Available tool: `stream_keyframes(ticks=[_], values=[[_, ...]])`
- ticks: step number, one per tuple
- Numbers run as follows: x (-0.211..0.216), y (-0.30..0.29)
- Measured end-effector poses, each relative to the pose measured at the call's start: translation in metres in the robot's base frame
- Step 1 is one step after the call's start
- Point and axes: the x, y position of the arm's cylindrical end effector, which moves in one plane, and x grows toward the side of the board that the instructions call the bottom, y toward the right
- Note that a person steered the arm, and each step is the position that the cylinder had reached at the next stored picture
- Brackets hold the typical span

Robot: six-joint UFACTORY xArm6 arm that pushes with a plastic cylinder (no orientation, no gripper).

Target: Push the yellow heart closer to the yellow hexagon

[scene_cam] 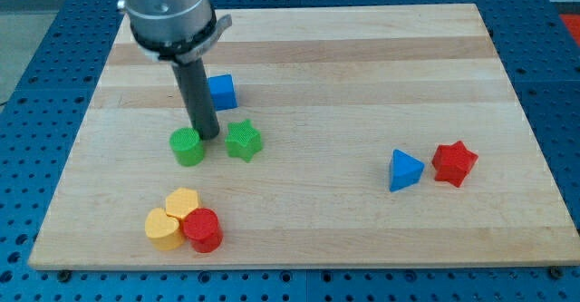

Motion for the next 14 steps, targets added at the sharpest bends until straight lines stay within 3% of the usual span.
stream_keyframes(ticks=[1,2,3,4,5,6,7,8,11,12,14], values=[[0.027,0.044],[0.002,0.024],[-0.014,0.043],[0.024,0.094],[0.032,0.116],[0.040,0.038],[0.098,0.076],[0.110,0.118],[0.079,0.126],[0.079,0.068],[0.066,0.083]])
